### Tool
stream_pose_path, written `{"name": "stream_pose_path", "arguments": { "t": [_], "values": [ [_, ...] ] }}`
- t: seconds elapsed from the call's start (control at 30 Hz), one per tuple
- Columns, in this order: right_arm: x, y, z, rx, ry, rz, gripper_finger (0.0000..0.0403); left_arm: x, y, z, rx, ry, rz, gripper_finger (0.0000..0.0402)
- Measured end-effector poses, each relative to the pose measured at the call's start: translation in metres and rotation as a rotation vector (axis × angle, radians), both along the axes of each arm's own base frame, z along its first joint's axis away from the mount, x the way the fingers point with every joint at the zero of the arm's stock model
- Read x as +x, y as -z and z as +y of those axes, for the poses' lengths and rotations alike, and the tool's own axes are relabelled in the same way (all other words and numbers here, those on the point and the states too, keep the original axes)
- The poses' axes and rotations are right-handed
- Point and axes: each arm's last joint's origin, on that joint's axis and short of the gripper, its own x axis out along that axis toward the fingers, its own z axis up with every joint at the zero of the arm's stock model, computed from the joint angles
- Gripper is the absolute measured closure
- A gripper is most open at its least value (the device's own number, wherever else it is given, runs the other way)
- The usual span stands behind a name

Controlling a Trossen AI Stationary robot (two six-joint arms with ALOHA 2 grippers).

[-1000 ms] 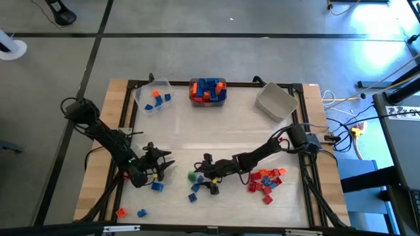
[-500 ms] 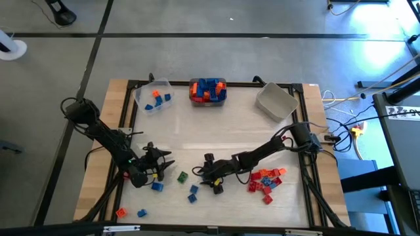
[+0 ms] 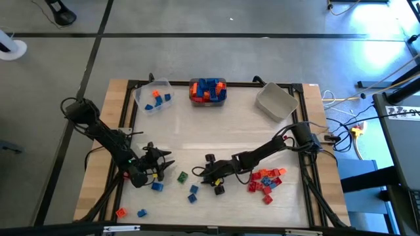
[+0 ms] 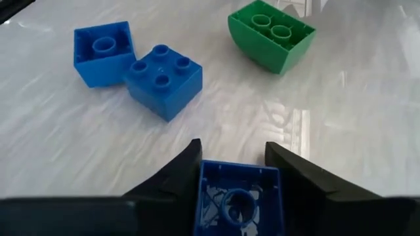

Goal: Sort blocks by size

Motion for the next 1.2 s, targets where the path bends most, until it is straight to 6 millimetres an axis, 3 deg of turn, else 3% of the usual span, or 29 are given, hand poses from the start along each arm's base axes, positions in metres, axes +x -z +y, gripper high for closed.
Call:
{"name": "stream_pose_path", "arguments": {
  "t": [0.23, 0.4, 0.5, 0.67, 0.83, 1.03, 1.2],
  "values": [
    [0.0, -0.007, -0.001, -0.031, 0.028, -0.028, 0.0258, 0.0, 0.0, 0.0, -0.002, 0.0, -0.001, 0.0194],
    [0.0, -0.037, -0.009, -0.105, 0.088, -0.108, 0.0255, 0.0, 0.0, 0.0, 0.005, 0.003, -0.002, 0.0194],
    [0.001, -0.059, -0.023, -0.14, 0.144, -0.165, 0.0254, 0.001, -0.002, 0.0, -0.002, 0.004, -0.009, 0.0194],
    [0.008, -0.082, -0.061, -0.156, 0.252, -0.239, 0.0254, 0.01, -0.016, -0.004, 0.03, 0.019, -0.017, 0.0194],
    [0.012, -0.084, -0.087, -0.137, 0.215, -0.26, 0.0254, 0.025, -0.031, -0.002, 0.071, -0.005, -0.026, 0.0194],
    [0.014, -0.084, -0.087, -0.205, 0.175, -0.283, 0.0254, 0.035, -0.035, 0.005, 0.054, -0.046, -0.025, 0.0194],
    [0.017, -0.093, -0.097, -0.228, 0.25, -0.376, 0.0254, 0.038, -0.035, 0.01, 0.051, -0.074, -0.026, 0.0194]
  ]
}}
